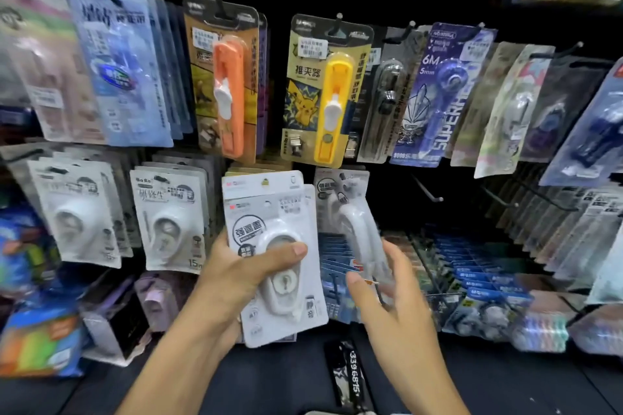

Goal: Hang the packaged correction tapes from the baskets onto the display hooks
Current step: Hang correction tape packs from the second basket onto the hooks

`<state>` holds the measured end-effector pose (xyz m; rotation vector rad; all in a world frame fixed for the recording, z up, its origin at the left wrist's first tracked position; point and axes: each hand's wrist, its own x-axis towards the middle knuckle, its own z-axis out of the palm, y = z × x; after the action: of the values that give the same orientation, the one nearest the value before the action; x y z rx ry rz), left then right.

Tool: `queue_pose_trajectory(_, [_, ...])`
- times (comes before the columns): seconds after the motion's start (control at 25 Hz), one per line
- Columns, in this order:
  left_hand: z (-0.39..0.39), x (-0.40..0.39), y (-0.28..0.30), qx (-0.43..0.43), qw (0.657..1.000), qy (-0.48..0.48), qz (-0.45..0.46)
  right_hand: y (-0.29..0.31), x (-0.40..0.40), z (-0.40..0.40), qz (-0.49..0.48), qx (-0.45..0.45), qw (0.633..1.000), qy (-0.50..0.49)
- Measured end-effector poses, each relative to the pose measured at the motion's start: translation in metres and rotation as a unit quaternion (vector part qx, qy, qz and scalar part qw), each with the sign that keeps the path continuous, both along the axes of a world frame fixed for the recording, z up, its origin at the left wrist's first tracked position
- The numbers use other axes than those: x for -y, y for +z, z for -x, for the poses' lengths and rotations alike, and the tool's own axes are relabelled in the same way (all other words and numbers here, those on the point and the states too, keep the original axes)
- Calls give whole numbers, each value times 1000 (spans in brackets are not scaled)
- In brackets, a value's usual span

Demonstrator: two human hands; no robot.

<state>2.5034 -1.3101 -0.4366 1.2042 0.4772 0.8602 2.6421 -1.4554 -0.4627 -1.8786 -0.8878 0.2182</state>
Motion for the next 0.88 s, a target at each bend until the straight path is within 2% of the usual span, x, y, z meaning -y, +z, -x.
queue_pose_trajectory(0.08, [-7,5,-1,1,1000,-12,-2,-2,-4,0,5,5,1000,9])
queue_pose_trajectory(0.12, [-10,7,-2,1,1000,-14,-2,-4,-9,-3,-6,-22,1000,14])
queue_pose_trajectory(0.2, [-11,8,-4,-1,1000,-14,-5,-4,-19,-14,-41,-144,989,17])
queue_pose_trajectory(0.28, [-10,7,-6,-1,1000,-17,-9,-2,-25,-28,-50,-192,980,-14])
queue_pose_trajectory(0.32, [-9,7,-7,-2,1000,-21,-6,-2,-25,-33,-41,-163,985,-35])
queue_pose_trajectory(0.4, [-9,7,-7,-3,1000,-25,3,-4,-20,-31,-5,-7,995,-96])
queue_pose_trajectory(0.44, [-9,8,-6,2,1000,-27,9,-4,-15,-24,-19,57,996,-71])
queue_pose_trajectory(0.48, [-9,7,-5,9,999,-29,13,0,-12,-13,-38,62,997,6])
queue_pose_trajectory(0.56, [-12,7,-4,19,999,-31,9,4,-11,6,-34,28,987,157])
queue_pose_trajectory(0.6, [-13,6,-4,22,999,-30,7,5,-14,10,-31,21,983,182])
queue_pose_trajectory(0.68, [-13,7,-4,11,1000,-22,5,9,-19,16,-46,-4,982,182])
queue_pose_trajectory(0.76, [-13,9,-3,-10,999,-41,-6,15,-25,23,-100,-60,973,198])
queue_pose_trajectory(0.88, [-13,11,-4,-24,997,-69,24,15,-32,23,-207,-251,927,187])
